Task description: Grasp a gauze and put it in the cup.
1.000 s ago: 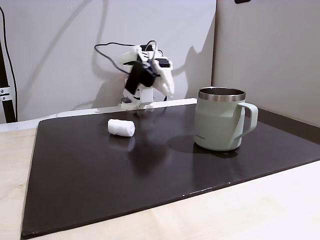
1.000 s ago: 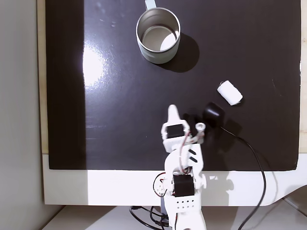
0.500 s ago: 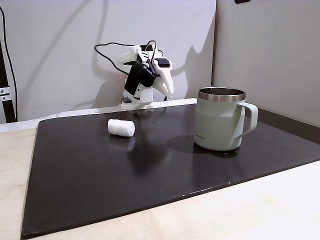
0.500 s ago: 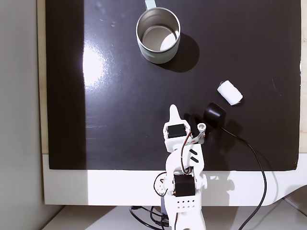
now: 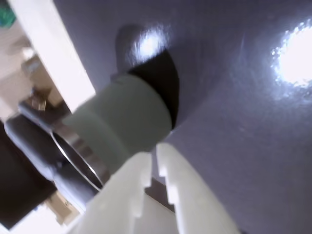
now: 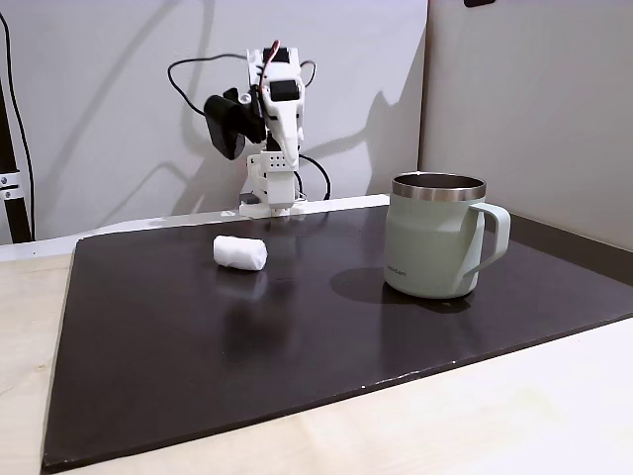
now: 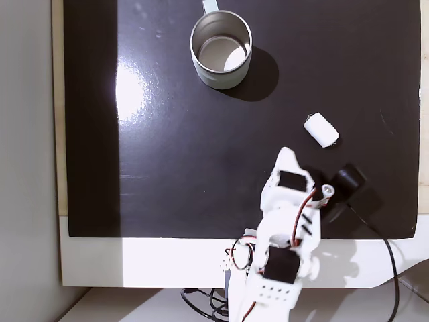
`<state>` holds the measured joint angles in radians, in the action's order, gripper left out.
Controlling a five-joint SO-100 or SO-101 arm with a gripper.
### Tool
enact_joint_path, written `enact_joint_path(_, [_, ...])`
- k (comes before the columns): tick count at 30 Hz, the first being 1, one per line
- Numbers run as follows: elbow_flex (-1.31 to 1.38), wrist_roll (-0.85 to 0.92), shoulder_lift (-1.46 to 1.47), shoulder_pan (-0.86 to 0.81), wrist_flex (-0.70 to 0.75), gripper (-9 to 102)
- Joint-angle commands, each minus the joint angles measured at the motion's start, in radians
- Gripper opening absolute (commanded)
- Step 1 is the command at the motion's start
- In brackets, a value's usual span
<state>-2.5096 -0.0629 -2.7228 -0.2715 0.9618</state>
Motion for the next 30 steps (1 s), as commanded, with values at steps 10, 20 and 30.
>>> enact_joint_path(10, [0.403, -0.104, 0.468, -0.144, 0.1, 11])
enact_joint_path(20, [0.727, -0.143, 0.905, -0.202, 0.287, 26])
enact_joint_path(30, [0.854, -0.147, 1.163, -0.215, 0.291, 29])
